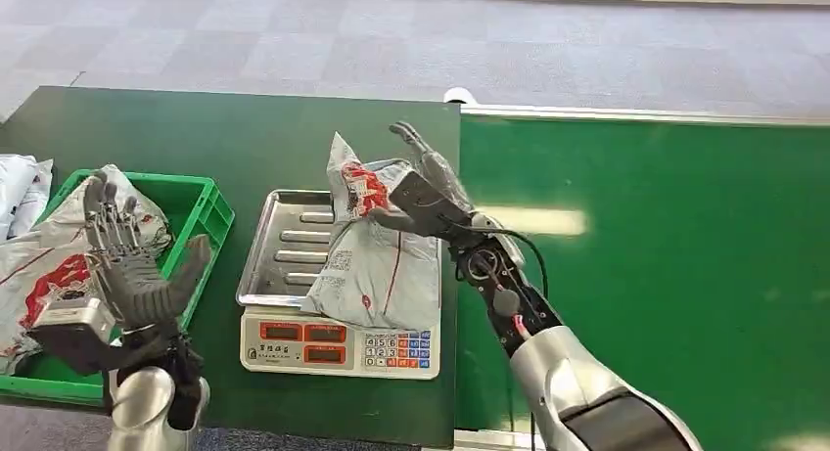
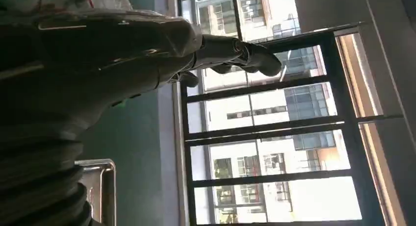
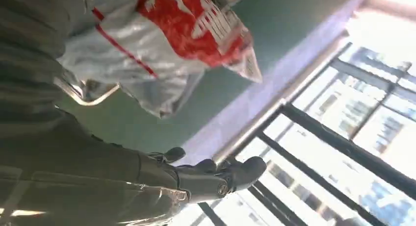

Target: Moved the parcel from conveyor to table for the left to box.

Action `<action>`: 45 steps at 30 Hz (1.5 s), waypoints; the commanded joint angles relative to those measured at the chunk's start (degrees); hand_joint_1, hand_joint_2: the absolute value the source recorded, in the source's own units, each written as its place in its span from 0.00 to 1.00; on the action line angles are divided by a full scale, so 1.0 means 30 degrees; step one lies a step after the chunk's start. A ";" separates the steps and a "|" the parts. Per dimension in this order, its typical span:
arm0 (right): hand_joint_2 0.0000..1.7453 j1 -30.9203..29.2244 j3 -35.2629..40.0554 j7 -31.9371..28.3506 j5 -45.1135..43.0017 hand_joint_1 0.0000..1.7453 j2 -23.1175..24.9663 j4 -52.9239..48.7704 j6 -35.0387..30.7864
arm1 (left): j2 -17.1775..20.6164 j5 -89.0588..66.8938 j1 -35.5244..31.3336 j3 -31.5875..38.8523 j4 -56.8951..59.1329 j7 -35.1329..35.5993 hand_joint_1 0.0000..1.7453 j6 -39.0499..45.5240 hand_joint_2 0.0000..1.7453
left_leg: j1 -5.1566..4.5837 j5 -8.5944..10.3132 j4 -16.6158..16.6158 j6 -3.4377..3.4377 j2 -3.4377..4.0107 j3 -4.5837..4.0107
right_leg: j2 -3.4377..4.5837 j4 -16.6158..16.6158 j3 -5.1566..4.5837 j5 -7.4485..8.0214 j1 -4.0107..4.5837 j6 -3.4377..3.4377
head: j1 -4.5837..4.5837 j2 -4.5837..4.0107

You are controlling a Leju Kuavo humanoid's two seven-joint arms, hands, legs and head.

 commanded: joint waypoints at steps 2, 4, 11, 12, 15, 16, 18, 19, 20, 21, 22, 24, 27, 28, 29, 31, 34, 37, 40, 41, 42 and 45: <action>1.00 0.1513 -0.1668 -0.0501 -0.2410 0.00 -0.0903 -0.7647 -0.1022 | 0.0922 -0.2590 -0.2576 -0.3445 0.2885 0.0897 0.00 -0.1095 1.00 | -0.0003 0.0022 0.0002 0.0024 -0.0090 -0.0023 | -0.0102 0.0002 0.0008 -0.0010 0.0005 -0.0029 | -0.0007 0.0000; 1.00 0.1740 -0.1862 -0.0464 -0.3065 0.00 -0.1000 -0.8586 -0.1199 | 0.0971 -0.3002 -0.3022 -0.3411 0.3409 0.1065 0.00 -0.1234 1.00 | -0.0002 0.0020 0.0007 0.0028 -0.0085 -0.0028 | -0.0098 0.0004 0.0009 -0.0009 0.0008 -0.0036 | 0.0000 0.0000; 1.00 0.4275 -0.2306 -0.1040 -0.3065 0.00 -0.1525 -1.3708 -0.3289 | 0.1147 -0.4980 -0.4789 -0.4009 0.4540 0.1833 0.00 -0.2823 1.00 | 0.0002 0.0022 -0.0012 0.0023 -0.0097 0.0000 | -0.0111 -0.0017 0.0036 -0.0010 0.0010 -0.0030 | 0.0000 0.0000; 1.00 0.4999 -0.2301 -0.1046 -0.2376 0.00 -0.1642 -1.4852 -0.4257 | 0.1174 -0.5573 -0.4904 -0.4174 0.4567 0.2050 0.00 -0.2934 1.00 | 0.0003 0.0023 -0.0024 0.0034 -0.0106 0.0015 | -0.0124 -0.0032 0.0056 -0.0010 0.0015 -0.0041 | -0.0007 0.0000; 1.00 0.7923 -0.2287 -0.0979 -0.1209 0.00 -0.2483 -1.8315 -0.5729 | 0.1272 -0.6912 -0.5215 -0.4654 0.4910 0.2583 0.00 -0.3147 1.00 | 0.0010 0.0019 -0.0042 0.0037 -0.0131 0.0039 | -0.0151 -0.0063 0.0096 -0.0017 0.0023 -0.0039 | -0.0008 0.0000; 1.00 0.8402 -0.2338 -0.1083 -0.1074 0.00 -0.2646 -1.8775 -0.5788 | 0.1326 -0.7249 -0.5317 -0.4777 0.5072 0.2779 0.00 -0.3158 1.00 | 0.0017 0.0020 -0.0046 0.0033 -0.0150 0.0041 | -0.0168 -0.0071 0.0105 -0.0020 0.0028 -0.0035 | 0.0007 0.0000; 1.00 1.0086 -0.2691 -0.1271 -0.0727 0.00 -0.3158 -1.9986 -0.6053 | 0.1485 -0.8612 -0.5834 -0.5203 0.6011 0.3707 0.00 -0.3225 1.00 | 0.0008 0.0009 -0.0027 0.0017 -0.0121 0.0027 | -0.0127 -0.0047 0.0071 -0.0020 0.0014 -0.0021 | -0.0007 0.0000; 1.00 1.0415 -0.2822 -0.1345 -0.0664 0.00 -0.3253 -2.0179 -0.6020 | 0.1409 -0.8629 -0.5988 -0.5174 0.6362 0.3692 0.00 -0.3246 1.00 | 0.0017 0.0006 -0.0040 0.0026 -0.0155 0.0047 | -0.0165 -0.0070 0.0118 -0.0026 0.0027 -0.0033 | 0.0000 0.0000; 1.00 1.0498 -0.2870 -0.1387 -0.0663 0.00 -0.3272 -2.0210 -0.5975 | 0.1391 -0.8660 -0.6044 -0.5181 0.6479 0.3662 0.00 -0.3235 1.00 | 0.0015 0.0015 -0.0062 0.0041 -0.0177 0.0067 | -0.0194 -0.0096 0.0143 -0.0023 0.0030 -0.0047 | 0.0000 0.0000; 1.00 1.0498 -0.2870 -0.1387 -0.0663 0.00 -0.3272 -2.0210 -0.5975 | 0.1391 -0.8660 -0.6044 -0.5181 0.6479 0.3662 0.00 -0.3235 1.00 | 0.0004 -0.0005 -0.0023 0.0012 -0.0094 0.0021 | -0.0106 -0.0043 0.0062 -0.0015 0.0010 -0.0023 | -0.0007 0.0000; 1.00 1.0327 -0.2921 -0.1409 -0.0650 0.00 -0.3149 -2.0050 -0.5935 | 0.1392 -0.8677 -0.6060 -0.5154 0.6548 0.3630 0.00 -0.3217 1.00 | 0.0004 -0.0002 -0.0032 0.0022 -0.0093 0.0038 | -0.0111 -0.0054 0.0072 -0.0011 0.0013 -0.0036 | 0.0007 0.0000; 1.00 1.0160 -0.2930 -0.1417 -0.0618 0.00 -0.3054 -1.9929 -0.5915 | 0.1389 -0.8673 -0.6011 -0.5123 0.6460 0.3635 0.00 -0.3224 1.00 | 0.0002 -0.0018 -0.0003 0.0009 0.0003 0.0002 | -0.0021 -0.0023 0.0014 0.0001 0.0008 -0.0025 | -0.0007 0.0000; 1.00 1.1378 -0.3387 -0.1280 -0.0392 0.00 -0.3174 -2.0919 -0.6373 | 0.1737 -0.9794 -0.6492 -0.5720 0.7308 0.4306 0.00 -0.3809 1.00 | -0.0001 -0.0010 -0.0008 0.0009 0.0007 0.0015 | -0.0029 -0.0024 0.0025 -0.0002 0.0007 -0.0032 | 0.0000 0.0000; 1.00 1.2654 -0.3761 -0.1343 -0.0032 0.00 -0.3477 -2.1806 -0.6860 | 0.1779 -1.0017 -0.7136 -0.6032 0.8551 0.4435 0.00 -0.4306 1.00 | 0.0003 0.0004 -0.0032 0.0034 -0.0006 0.0041 | -0.0052 -0.0052 0.0059 0.0009 0.0020 -0.0067 | -0.0007 0.0000; 1.00 1.3536 -0.4310 -0.1397 0.0027 0.00 -0.3502 -2.2426 -0.7320 | 0.1750 -1.0239 -0.7786 -0.6285 0.9665 0.4417 0.00 -0.4414 1.00 | 0.0010 0.0006 -0.0036 0.0010 -0.0098 0.0037 | -0.0133 -0.0059 0.0088 -0.0017 0.0018 -0.0033 | -0.0015 0.0000; 1.00 1.5352 -0.5518 -0.1694 -0.0743 0.00 -0.3561 -2.3689 -0.7395 | 0.1475 -1.1128 -0.9122 -0.6903 1.2074 0.4516 0.00 -0.4295 1.00 | 0.0005 0.0024 -0.0051 0.0020 -0.0197 0.0068 | -0.0235 -0.0077 0.0133 -0.0035 0.0015 -0.0036 | -0.0007 0.0000; 1.00 1.7083 -0.7051 -0.2094 -0.1263 0.00 -0.3382 -2.4187 -0.7477 | 0.1265 -1.2210 -0.9780 -0.7643 1.4251 0.4789 0.00 -0.4383 1.00 | 0.0007 0.0007 -0.0031 0.0026 -0.0230 0.0050 | -0.0254 -0.0074 0.0152 -0.0042 0.0017 -0.0026 | 0.0007 0.0000; 1.00 1.7844 -0.7361 -0.2528 -0.1502 0.00 -0.3350 -2.3945 -0.7441 | 0.1280 -1.2955 -0.9791 -0.8146 1.5443 0.5089 0.00 -0.4427 1.00 | -0.0014 -0.0010 -0.0044 0.0025 -0.0148 0.0077 | -0.0178 -0.0078 0.0140 -0.0033 -0.0003 -0.0029 | 0.0000 0.0000; 1.00 1.7653 -0.6854 -0.2734 -0.2287 0.00 -0.3415 -2.3352 -0.6855 | 0.1542 -1.3508 -0.9943 -0.8758 1.6629 0.4993 0.00 -0.5065 1.00 | -0.0017 -0.0016 -0.0061 0.0042 -0.0076 0.0101 | -0.0116 -0.0092 0.0138 -0.0013 0.0002 -0.0061 | 0.0000 0.0000; 1.00 1.7622 -0.6680 -0.2762 -0.2275 0.00 -0.3419 -2.3209 -0.6877 | 0.1598 -1.3607 -0.9955 -0.8895 1.7019 0.4904 0.00 -0.5192 1.00 | -0.0019 -0.0026 -0.0033 0.0012 -0.0042 0.0069 | -0.0071 -0.0052 0.0095 -0.0014 -0.0009 -0.0033 | -0.0007 0.0000; 1.00 1.7628 -0.6549 -0.2783 -0.2315 0.00 -0.3373 -2.3067 -0.6875 | 0.1639 -1.3853 -0.9911 -0.9077 1.7345 0.4835 0.00 -0.5051 1.00 | -0.0025 -0.0027 -0.0026 0.0007 -0.0016 0.0055 | -0.0041 -0.0041 0.0067 -0.0010 -0.0016 -0.0026 | -0.0015 0.0000; 1.00 1.7486 -0.6358 -0.2785 -0.2558 0.00 -0.3336 -2.2575 -0.6790 | 0.1465 -1.4365 -0.9869 -0.9391 1.8324 0.4721 0.12 -0.5057 1.00 | -0.0020 -0.0012 -0.0060 0.0021 -0.0009 0.0092 | -0.0040 -0.0073 0.0100 0.0005 -0.0005 -0.0050 | -0.0008 0.0000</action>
